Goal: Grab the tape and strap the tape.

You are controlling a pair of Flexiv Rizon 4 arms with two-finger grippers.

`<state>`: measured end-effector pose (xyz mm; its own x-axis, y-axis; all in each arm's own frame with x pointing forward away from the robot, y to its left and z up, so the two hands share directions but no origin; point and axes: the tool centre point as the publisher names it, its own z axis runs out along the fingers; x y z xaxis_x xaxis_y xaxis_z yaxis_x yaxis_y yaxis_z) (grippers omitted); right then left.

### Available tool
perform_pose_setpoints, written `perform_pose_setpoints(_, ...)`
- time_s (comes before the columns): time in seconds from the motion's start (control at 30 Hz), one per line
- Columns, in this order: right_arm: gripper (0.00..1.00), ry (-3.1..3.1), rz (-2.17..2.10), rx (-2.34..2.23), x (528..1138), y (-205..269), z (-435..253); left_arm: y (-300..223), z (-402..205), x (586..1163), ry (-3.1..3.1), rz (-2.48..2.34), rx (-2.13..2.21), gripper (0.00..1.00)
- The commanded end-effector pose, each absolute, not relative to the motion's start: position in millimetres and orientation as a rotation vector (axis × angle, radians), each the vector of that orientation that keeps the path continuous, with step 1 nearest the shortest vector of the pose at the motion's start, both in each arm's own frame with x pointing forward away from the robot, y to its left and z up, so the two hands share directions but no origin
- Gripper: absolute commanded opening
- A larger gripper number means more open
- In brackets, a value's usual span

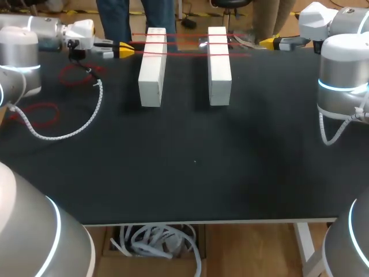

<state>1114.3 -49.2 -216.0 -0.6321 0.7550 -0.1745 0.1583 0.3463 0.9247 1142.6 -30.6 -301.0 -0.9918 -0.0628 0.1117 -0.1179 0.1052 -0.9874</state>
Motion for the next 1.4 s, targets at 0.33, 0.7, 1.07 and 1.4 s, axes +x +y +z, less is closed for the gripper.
perform_pose_setpoints(0.33, 1.00, 2.014, 1.288, 0.794, 1114, -49, -216, -59, -250, 1115, -2.277, 2.167, 0.235, 0.00)
perform_pose_setpoints(0.7, 1.00, 2.014, 1.288, 0.794, 1114, -49, -216, -89, -219, 1106, -2.206, 2.298, 0.302, 0.00)
perform_pose_setpoints(1.07, 1.00, 2.014, 1.288, 0.794, 1114, -49, -216, -110, -196, 1106, -2.011, 2.424, 0.386, 0.00)
perform_pose_setpoints(1.4, 1.00, 2.014, 1.288, 0.794, 1114, -49, -216, -121, -184, 1107, -1.884, 2.474, 0.300, 0.00)
